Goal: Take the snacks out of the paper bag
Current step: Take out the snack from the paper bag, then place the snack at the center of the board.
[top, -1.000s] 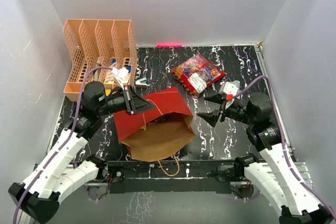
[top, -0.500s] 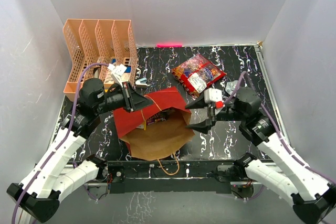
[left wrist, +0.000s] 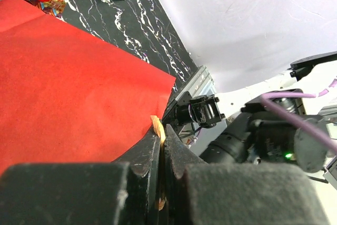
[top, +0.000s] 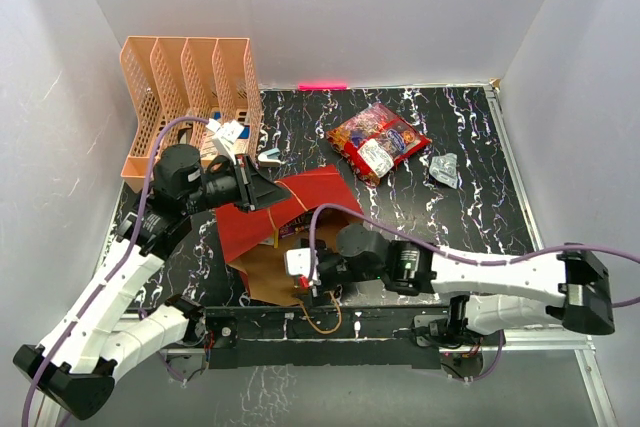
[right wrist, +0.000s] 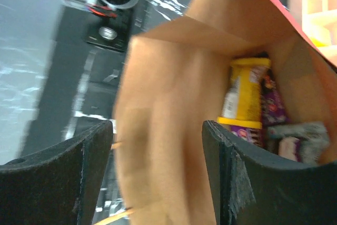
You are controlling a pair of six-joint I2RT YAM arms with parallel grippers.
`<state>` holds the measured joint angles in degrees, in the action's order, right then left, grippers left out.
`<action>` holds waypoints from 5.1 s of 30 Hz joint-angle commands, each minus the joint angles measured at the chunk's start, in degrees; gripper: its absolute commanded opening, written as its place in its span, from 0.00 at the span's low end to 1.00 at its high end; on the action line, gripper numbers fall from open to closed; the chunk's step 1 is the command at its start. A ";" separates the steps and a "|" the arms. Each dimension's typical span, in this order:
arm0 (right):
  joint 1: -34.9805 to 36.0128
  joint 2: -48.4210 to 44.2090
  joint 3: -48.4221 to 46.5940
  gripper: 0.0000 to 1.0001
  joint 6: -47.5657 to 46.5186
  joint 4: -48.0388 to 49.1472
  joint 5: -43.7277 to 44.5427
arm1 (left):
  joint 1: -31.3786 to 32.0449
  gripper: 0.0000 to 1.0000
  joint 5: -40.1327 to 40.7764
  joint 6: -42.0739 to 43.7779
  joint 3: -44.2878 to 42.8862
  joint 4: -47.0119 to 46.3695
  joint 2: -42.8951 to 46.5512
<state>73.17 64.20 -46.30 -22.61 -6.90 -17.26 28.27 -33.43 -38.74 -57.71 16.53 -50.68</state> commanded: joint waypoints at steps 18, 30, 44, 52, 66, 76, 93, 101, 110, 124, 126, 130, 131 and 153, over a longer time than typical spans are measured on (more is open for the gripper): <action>-1.02 31.98 9.77 0.63 -26.86 63.42 18.65 | 0.20 0.00 -1.30 -0.78 -1.70 -1.29 1.99; -6.15 42.84 4.37 0.71 -27.77 66.00 15.94 | 0.19 0.00 -2.73 -1.42 -1.54 -0.67 2.53; -7.81 51.59 -1.53 0.85 -22.31 64.13 16.64 | 0.19 0.00 -3.12 -1.18 -2.27 -0.22 2.27; -9.56 54.34 -2.81 0.78 -17.56 63.88 18.32 | 0.23 0.00 -2.63 -0.75 -2.70 1.50 3.03; -11.42 56.07 -4.71 0.36 -14.56 59.07 19.09 | 0.20 0.00 -2.01 0.31 -3.63 3.49 3.31; -11.16 48.62 -2.70 0.12 -12.64 54.74 16.50 | 0.20 0.00 -0.92 0.82 -3.28 3.86 3.11; -2.39 24.44 8.28 0.07 -5.84 37.10 22.65 | 0.20 0.00 1.47 1.21 -2.52 2.58 3.32; -1.29 7.98 12.21 0.07 -1.80 20.89 24.01 | 0.20 0.00 2.98 1.75 -1.94 2.29 3.81; -1.29 -12.06 4.49 0.07 0.22 -7.53 20.40 | 0.21 0.00 5.83 2.62 -2.05 4.62 3.10; -1.27 -21.74 -11.44 0.07 1.52 -19.07 39.56 | 0.20 0.00 6.77 2.78 -1.88 4.99 3.23; -1.27 -22.68 -9.74 0.07 0.43 -11.38 49.40 | 0.20 0.00 6.88 2.87 -1.96 5.24 3.21; -1.43 -20.09 -4.79 0.07 -5.69 9.93 66.91 | 0.20 0.00 7.07 2.87 -2.17 5.30 2.80; -2.12 -18.84 -3.84 0.07 -8.45 14.06 68.79 | 0.25 0.00 7.09 2.88 -2.29 5.34 2.58; -64.87 5.53 9.85 0.07 47.14 11.48 34.99 | 0.20 0.00 7.11 2.22 -2.53 5.88 1.60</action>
<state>14.24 67.35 -37.56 12.43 1.45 24.34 28.27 -26.20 -36.60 -59.16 22.79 -48.95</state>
